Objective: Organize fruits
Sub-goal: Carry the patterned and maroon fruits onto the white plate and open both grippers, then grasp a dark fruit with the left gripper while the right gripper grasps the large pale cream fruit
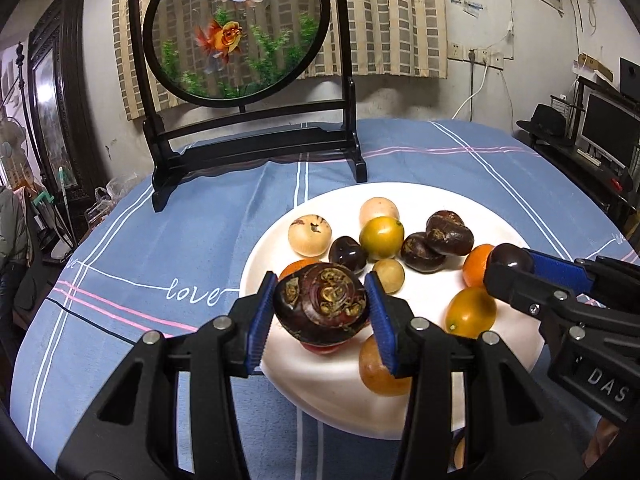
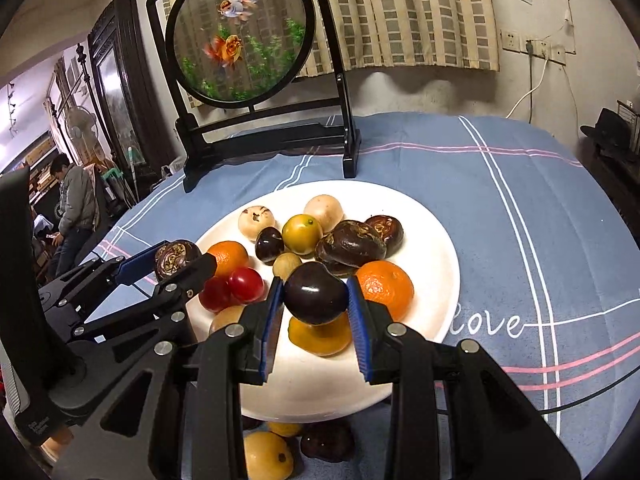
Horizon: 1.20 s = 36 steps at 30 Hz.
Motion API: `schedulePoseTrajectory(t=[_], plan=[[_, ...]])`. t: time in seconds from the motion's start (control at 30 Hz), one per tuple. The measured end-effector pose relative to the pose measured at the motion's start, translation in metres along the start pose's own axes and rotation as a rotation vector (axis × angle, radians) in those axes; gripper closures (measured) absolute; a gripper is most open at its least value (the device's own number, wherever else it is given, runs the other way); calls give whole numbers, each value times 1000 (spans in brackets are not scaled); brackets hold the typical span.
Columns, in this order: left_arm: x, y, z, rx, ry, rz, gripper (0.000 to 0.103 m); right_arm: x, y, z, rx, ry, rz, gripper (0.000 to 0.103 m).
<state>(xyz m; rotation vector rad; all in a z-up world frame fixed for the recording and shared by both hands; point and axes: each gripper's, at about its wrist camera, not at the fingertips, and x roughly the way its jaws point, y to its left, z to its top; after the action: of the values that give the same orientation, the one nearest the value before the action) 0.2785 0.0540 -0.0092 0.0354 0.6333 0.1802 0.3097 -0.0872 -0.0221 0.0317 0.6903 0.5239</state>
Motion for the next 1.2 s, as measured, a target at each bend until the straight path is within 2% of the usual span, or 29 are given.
schedulePoseTrajectory(t=[0.47,0.5,0.53,0.57,0.6,0.63,0.9,1.2], plan=[[9,-6,-5,22,24,3,56,14,-3,-6,-20,38,-31,70],[9,-6,-5,23,17,5,56,14,-4,-7,-18,33,-34,68],[7,-6,-5,25,9,13,50,14,-5,-6,-15,34,-37,63],[6,-6,-5,27,1,20,46,13,-6,-6,-15,32,-42,46],[4,-5,-5,23,-10,32,45,11,-6,-6,-15,17,-65,40],[3,-4,-4,18,-12,23,41,8,-6,-7,-21,-4,-75,40],[-10,-6,-6,32,-54,12,39,-20,-7,-2,-5,-66,-34,40],[-32,2,-13,12,-88,4,36,-46,-4,-24,26,-75,-6,39]])
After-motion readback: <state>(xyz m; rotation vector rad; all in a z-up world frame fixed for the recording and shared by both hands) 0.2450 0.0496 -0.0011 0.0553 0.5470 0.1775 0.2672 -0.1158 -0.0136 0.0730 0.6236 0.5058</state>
